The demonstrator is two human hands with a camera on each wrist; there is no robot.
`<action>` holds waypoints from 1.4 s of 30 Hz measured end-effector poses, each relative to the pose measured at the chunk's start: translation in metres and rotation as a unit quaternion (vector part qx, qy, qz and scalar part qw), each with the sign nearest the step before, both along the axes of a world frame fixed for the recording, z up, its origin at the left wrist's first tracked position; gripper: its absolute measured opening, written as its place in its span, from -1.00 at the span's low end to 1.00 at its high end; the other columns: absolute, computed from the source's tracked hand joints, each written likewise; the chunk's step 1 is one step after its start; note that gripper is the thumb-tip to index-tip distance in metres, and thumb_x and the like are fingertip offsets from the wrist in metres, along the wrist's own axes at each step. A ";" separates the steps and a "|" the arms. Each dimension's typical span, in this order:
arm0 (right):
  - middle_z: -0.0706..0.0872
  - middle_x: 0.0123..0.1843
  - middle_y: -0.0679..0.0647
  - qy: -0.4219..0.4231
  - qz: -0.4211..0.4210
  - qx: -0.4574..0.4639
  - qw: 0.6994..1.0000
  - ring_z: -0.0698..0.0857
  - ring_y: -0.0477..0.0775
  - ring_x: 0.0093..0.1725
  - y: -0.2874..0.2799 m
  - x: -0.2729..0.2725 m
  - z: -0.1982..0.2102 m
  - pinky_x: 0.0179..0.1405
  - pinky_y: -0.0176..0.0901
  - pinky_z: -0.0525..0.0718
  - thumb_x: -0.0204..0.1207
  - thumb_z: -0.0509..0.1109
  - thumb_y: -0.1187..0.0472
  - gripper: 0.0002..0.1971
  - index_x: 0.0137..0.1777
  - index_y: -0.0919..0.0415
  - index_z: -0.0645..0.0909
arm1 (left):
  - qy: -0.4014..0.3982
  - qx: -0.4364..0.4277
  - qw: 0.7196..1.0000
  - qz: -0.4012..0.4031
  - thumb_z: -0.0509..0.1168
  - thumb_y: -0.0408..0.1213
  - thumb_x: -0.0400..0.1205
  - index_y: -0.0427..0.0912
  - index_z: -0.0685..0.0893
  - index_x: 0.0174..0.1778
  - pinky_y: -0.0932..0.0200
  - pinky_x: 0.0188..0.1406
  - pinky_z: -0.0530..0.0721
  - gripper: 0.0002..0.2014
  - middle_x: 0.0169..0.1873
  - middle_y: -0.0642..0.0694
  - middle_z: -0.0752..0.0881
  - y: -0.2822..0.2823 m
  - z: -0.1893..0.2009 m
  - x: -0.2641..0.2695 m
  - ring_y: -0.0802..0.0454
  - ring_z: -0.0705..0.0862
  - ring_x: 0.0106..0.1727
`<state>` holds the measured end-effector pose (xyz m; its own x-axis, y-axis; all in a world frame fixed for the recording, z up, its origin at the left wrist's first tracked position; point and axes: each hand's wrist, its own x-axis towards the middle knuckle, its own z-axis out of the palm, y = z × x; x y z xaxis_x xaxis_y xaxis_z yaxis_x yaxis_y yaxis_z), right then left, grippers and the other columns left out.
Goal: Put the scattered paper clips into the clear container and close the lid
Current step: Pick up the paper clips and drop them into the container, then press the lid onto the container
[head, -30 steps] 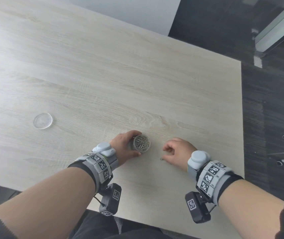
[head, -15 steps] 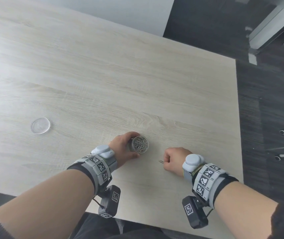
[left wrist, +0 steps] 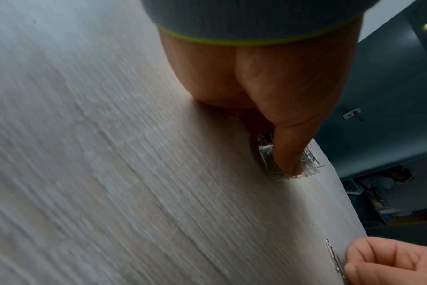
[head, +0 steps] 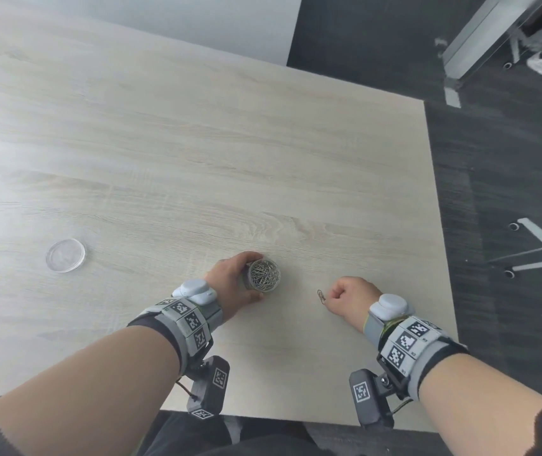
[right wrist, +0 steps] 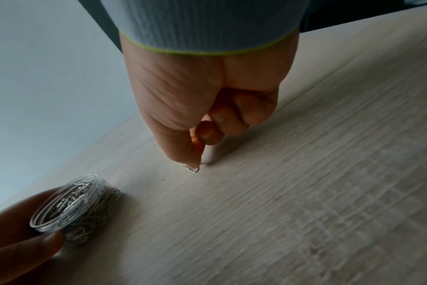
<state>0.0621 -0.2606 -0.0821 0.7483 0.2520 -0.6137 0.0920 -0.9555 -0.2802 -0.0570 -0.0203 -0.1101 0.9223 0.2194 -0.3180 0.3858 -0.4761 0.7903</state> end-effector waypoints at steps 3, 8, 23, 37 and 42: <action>0.69 -0.32 -0.11 -0.017 -0.042 0.024 0.999 0.66 -0.06 -0.32 -0.001 -0.008 0.000 -0.41 -0.25 0.45 0.29 0.48 0.06 -0.89 -0.28 0.01 0.60 | 0.001 0.001 1.000 -0.011 0.63 -0.23 0.30 0.05 0.56 0.40 0.05 0.25 0.63 -0.28 0.18 0.06 0.75 0.002 0.002 0.000 0.05 0.68 0.21; 0.69 -0.28 -0.11 -0.040 -0.064 0.022 0.997 0.68 -0.02 -0.26 0.004 -0.020 0.000 -0.30 -0.22 0.55 0.28 0.52 -0.02 -0.79 -0.21 0.03 0.61 | -0.004 -0.004 1.000 -0.024 0.53 -0.09 0.25 0.07 0.54 0.43 -0.02 0.25 0.65 -0.25 0.20 0.04 0.75 0.004 0.006 -0.003 0.02 0.68 0.23; 0.68 -0.29 -0.09 -0.010 -0.074 -0.011 0.997 0.65 0.00 -0.29 0.050 -0.044 0.005 -0.36 -0.23 0.52 0.33 0.43 0.11 -0.93 -0.27 0.03 0.59 | 0.054 -0.028 0.997 -0.043 0.52 -0.15 0.50 0.20 0.33 0.60 0.22 0.17 0.57 -0.23 0.30 0.12 0.58 0.041 0.011 -0.027 0.17 0.58 0.27; 0.59 -0.52 -0.11 -0.062 -0.120 0.167 0.977 0.49 -0.10 -0.50 0.108 -0.056 0.022 -0.43 -0.20 0.41 0.34 0.51 0.09 -0.89 -0.34 0.02 0.64 | 0.215 0.317 0.920 0.080 0.39 0.08 0.43 0.43 0.27 0.48 -0.29 0.61 0.14 -0.30 0.73 0.05 0.01 0.181 0.033 -0.073 -0.13 -0.03 0.73; 0.64 -0.48 -0.10 -0.068 -0.123 0.183 0.973 0.52 -0.11 -0.48 0.107 -0.061 0.029 -0.40 -0.17 0.49 0.38 0.46 0.02 -0.89 -0.29 0.01 0.65 | 0.232 0.266 0.928 0.120 0.35 -0.16 0.44 0.44 0.34 0.43 -0.34 0.43 0.49 -0.34 0.66 0.02 0.18 0.192 0.026 -0.083 -0.24 0.20 0.62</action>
